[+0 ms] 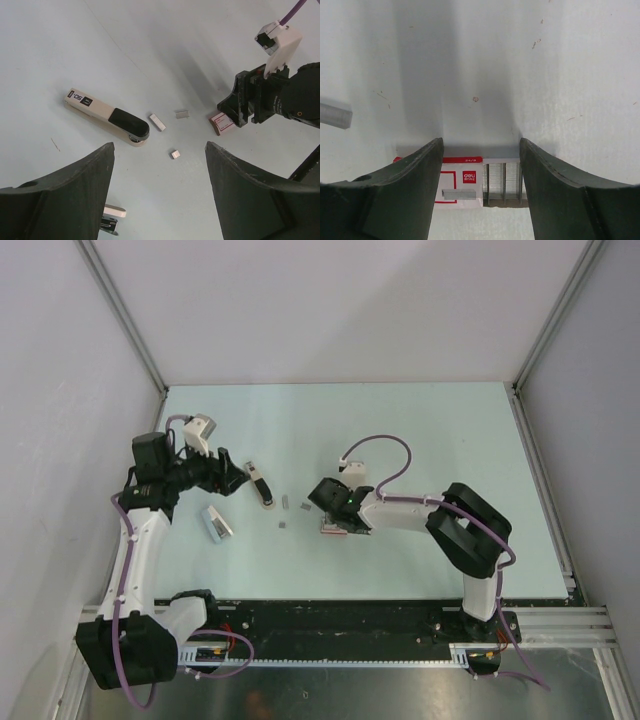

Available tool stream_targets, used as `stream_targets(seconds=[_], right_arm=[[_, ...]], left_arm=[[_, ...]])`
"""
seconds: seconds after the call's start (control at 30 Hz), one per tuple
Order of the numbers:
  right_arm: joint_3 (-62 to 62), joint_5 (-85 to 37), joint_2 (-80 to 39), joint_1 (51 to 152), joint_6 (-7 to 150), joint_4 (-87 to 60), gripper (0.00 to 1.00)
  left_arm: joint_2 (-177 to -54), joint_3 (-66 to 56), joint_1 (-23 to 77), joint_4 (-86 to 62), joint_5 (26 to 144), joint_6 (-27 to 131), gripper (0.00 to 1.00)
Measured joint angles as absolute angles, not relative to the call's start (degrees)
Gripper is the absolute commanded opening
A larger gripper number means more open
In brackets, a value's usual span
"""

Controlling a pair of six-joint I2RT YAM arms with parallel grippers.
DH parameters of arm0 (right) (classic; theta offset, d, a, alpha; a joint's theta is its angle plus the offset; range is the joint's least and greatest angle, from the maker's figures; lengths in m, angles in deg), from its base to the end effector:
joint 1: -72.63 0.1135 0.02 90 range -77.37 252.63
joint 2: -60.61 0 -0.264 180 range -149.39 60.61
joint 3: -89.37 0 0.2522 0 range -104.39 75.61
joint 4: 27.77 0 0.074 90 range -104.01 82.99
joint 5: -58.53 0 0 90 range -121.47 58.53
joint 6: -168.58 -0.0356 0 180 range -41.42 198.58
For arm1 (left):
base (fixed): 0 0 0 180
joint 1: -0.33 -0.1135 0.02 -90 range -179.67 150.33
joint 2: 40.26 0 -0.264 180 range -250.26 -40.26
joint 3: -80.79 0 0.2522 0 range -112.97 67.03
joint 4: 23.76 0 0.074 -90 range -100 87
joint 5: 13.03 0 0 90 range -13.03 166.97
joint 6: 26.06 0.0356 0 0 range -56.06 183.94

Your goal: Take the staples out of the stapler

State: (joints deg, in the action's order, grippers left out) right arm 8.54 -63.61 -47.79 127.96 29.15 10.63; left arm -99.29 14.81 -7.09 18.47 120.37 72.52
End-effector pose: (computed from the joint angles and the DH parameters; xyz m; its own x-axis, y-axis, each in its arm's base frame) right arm 0.2257 0.2930 0.1522 -0.7733 0.0127 -0.6339 0.0219 0.9997 -0.0067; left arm 0.2174 0.0036 0.3127 -0.4973 0.0445 -0.8664 0.5426 0.7952 -0.2706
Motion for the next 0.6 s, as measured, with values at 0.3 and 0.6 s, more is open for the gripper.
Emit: stream_targets(seconds=[0.3,0.6], right_arm=[[9.96,-62.34,-46.61,128.90,30.38,9.87,0.68],[11.09,-59.70,-44.78,127.39,32.80,10.30,0.69]], left_arm=[[-99.00,14.81,-7.09,18.49,119.93,73.00,0.78],[-99.00,14.81,-7.09,18.49,119.16,73.07,0.78]])
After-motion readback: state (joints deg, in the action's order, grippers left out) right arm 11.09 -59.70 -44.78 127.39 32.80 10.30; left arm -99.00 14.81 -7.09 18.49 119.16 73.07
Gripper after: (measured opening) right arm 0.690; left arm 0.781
